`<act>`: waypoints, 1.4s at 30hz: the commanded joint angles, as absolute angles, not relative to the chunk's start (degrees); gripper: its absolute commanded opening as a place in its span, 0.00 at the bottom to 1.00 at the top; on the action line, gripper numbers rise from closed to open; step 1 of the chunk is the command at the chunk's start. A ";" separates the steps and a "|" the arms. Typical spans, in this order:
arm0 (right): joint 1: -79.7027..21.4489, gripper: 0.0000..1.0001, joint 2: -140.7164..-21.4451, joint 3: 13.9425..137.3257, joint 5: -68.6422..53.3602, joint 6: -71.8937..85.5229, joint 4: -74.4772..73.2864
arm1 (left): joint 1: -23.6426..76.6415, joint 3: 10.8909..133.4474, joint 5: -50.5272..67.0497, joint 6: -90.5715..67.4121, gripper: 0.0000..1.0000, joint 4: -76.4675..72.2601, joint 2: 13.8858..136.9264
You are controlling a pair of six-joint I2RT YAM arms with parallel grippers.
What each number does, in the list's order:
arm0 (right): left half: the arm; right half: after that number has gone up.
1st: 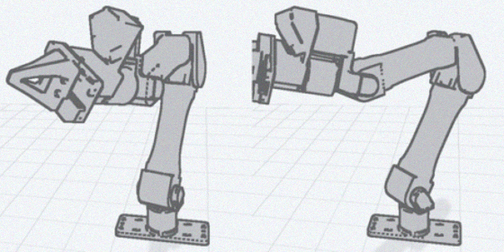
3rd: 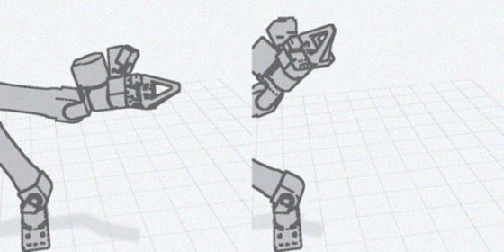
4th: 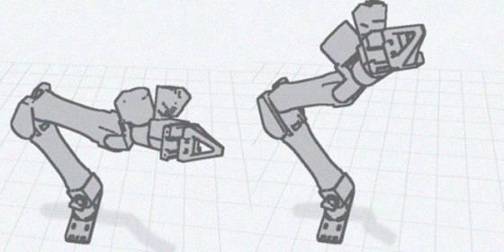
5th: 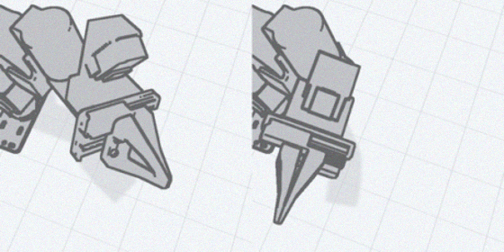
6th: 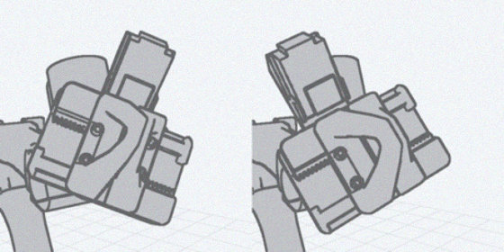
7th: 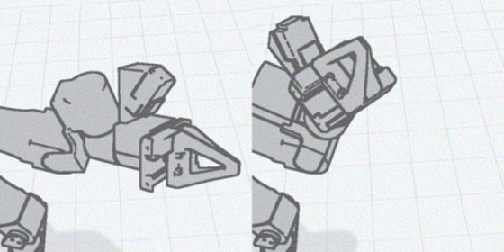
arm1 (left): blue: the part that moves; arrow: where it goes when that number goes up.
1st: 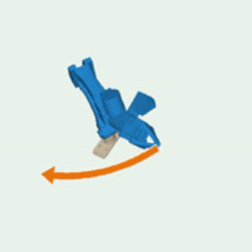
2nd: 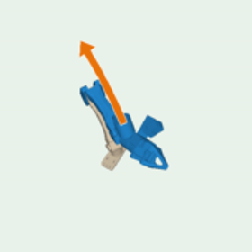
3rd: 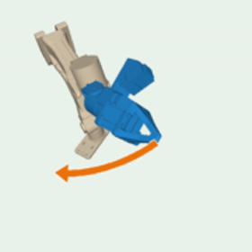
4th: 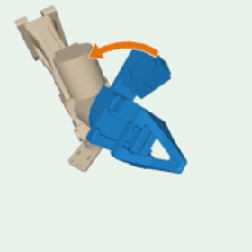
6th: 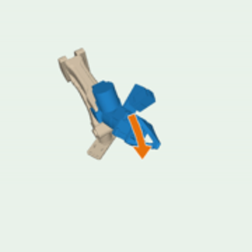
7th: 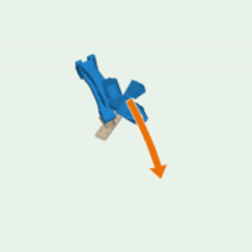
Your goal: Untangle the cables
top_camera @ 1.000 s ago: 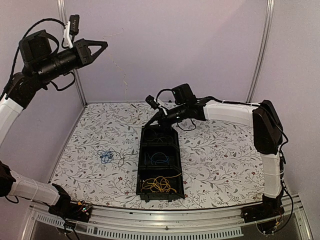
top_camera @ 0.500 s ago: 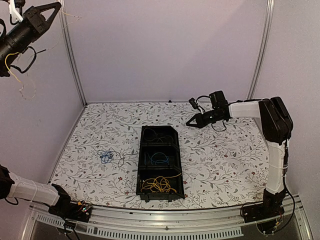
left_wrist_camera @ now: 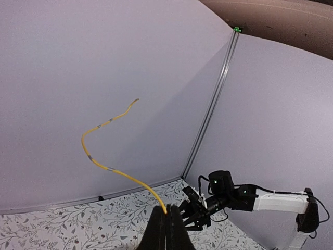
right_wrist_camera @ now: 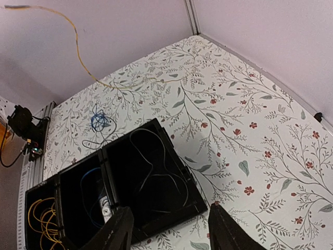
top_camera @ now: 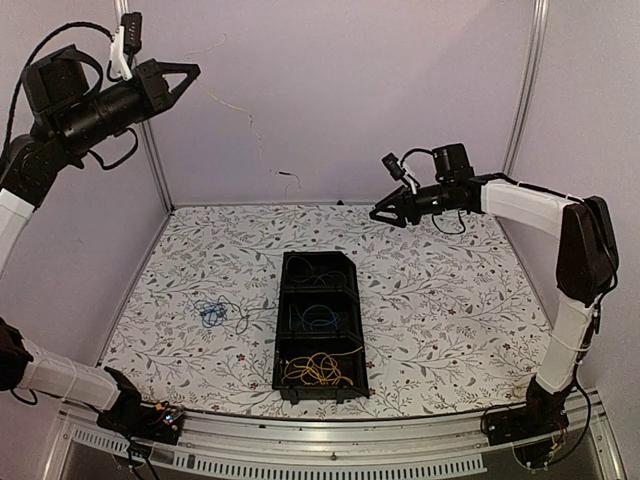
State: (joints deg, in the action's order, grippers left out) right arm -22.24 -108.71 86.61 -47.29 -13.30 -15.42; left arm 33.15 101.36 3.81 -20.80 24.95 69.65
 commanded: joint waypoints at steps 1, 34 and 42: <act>-25.17 0.65 -103.51 91.48 -47.76 -17.10 -18.40 | 33.87 96.14 10.51 -24.85 0.00 19.87 70.92; -38.53 0.00 -115.53 94.44 -53.59 -2.30 -4.79 | 41.44 119.36 9.40 -20.14 0.00 19.89 82.02; -36.55 0.04 -117.08 91.77 -54.18 -1.51 -3.33 | 41.53 118.95 7.65 -19.95 0.00 20.60 80.31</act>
State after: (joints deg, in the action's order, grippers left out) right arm -38.74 -114.59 94.65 -56.23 -2.92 1.50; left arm 40.91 115.81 9.45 -20.78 31.48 84.51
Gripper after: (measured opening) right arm 0.016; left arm 0.010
